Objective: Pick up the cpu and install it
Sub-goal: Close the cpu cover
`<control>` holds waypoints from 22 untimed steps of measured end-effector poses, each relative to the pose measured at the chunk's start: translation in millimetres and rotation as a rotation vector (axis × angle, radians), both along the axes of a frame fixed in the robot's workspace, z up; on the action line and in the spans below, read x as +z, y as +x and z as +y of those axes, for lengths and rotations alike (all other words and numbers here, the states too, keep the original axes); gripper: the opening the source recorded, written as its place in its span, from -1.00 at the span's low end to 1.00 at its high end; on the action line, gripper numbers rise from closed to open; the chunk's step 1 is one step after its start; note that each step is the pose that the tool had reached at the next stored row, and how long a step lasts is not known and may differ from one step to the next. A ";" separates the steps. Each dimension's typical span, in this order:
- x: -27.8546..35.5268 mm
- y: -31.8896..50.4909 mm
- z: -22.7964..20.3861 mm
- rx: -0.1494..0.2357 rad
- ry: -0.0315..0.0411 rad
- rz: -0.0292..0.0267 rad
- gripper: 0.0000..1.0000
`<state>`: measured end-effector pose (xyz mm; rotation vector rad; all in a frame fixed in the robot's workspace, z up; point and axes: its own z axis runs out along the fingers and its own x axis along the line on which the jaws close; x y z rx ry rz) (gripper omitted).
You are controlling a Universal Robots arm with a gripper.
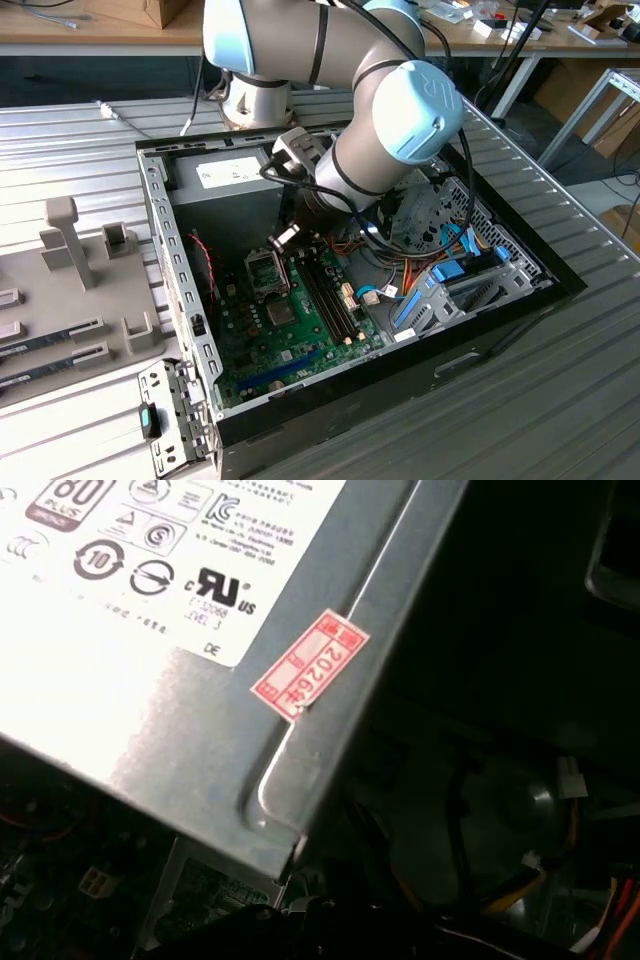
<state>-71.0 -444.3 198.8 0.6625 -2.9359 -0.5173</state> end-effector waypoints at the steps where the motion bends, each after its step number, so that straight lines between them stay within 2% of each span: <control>1: -0.7 -0.6 0.0 0.000 0.0000 0.0000 -0.79; 6: -2.1 -7.3 -0.3 0.001 0.0004 -0.0001 -0.79; 8: -0.4 -8.2 -5.8 0.003 0.0016 -0.0008 -0.79; 9: -0.4 -8.5 -11.4 0.011 0.0018 -0.0009 -0.79; 10: -0.4 -8.6 -18.0 0.036 0.0017 -0.0008 -0.79; 22: 3.0 -8.5 -18.7 0.069 0.0043 -0.0009 -0.79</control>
